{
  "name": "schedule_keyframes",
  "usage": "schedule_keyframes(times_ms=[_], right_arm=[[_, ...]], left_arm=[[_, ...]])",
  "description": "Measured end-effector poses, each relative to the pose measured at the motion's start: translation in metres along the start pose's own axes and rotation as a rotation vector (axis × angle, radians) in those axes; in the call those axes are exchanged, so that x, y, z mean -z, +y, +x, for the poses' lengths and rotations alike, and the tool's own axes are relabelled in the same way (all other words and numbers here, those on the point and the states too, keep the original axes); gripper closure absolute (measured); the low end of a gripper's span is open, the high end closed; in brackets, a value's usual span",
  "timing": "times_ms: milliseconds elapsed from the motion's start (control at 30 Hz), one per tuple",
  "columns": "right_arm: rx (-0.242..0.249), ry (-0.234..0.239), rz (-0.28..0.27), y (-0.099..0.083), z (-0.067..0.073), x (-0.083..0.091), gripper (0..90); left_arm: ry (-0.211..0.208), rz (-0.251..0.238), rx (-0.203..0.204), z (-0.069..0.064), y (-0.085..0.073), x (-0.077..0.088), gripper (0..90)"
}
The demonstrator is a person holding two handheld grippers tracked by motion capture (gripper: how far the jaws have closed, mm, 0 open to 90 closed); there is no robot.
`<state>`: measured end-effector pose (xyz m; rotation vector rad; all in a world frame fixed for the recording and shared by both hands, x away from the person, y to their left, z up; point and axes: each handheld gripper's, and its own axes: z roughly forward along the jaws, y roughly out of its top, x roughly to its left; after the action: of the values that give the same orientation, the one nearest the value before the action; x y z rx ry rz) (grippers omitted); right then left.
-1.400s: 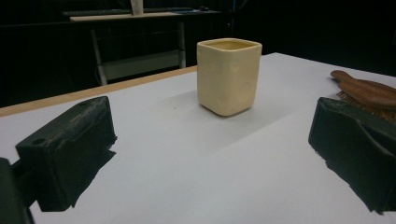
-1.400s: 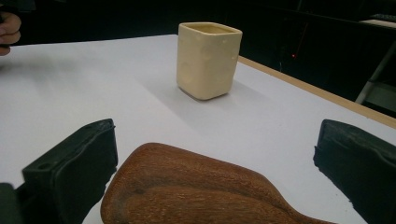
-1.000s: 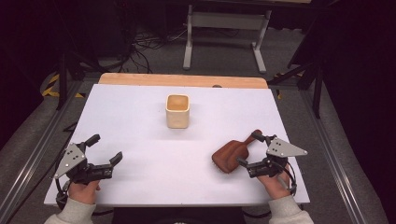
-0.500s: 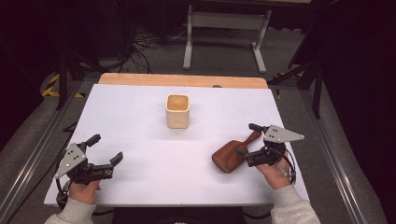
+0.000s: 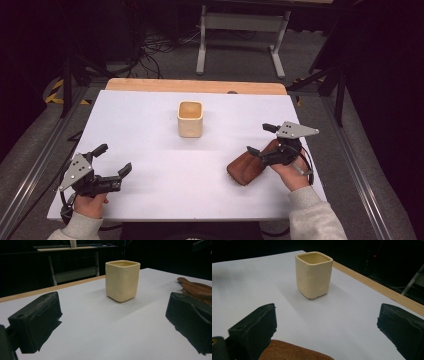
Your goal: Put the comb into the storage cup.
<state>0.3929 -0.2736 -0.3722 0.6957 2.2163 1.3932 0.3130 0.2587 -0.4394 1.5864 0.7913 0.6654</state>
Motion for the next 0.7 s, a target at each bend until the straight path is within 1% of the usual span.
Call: schedule_keyframes(times_ms=[200, 233, 433, 467, 600, 667, 700], right_arm=[[-0.006, 0.003, 0.022, 0.003, -0.006, -0.007, 3.5], [-0.010, 0.003, 0.034, 0.004, -0.009, -0.010, 4.0], [-0.003, 0.003, 0.056, 0.008, -0.013, -0.014, 5.5], [0.002, 0.006, 0.069, 0.010, -0.015, -0.016, 6.9], [0.008, 0.005, 0.089, 0.012, -0.016, -0.019, 8.4], [0.011, 0.009, 0.098, 0.013, -0.018, -0.021, 10.3], [0.008, 0.016, 0.109, 0.013, -0.020, -0.024, 13.0]], left_arm=[[-0.003, 0.006, -0.003, 0.000, 0.000, -0.001, 0.9], [-0.003, 0.006, -0.003, 0.000, 0.000, -0.001, 0.9], [-0.004, 0.008, -0.003, 0.000, 0.000, -0.001, 0.8], [-0.004, 0.007, -0.003, 0.001, 0.000, -0.001, 0.8], [-0.005, 0.008, -0.004, 0.001, 0.000, -0.001, 0.8], [-0.005, 0.007, -0.004, 0.000, 0.000, -0.001, 0.8], [-0.005, 0.007, -0.003, 0.000, 0.000, -0.001, 0.8]])
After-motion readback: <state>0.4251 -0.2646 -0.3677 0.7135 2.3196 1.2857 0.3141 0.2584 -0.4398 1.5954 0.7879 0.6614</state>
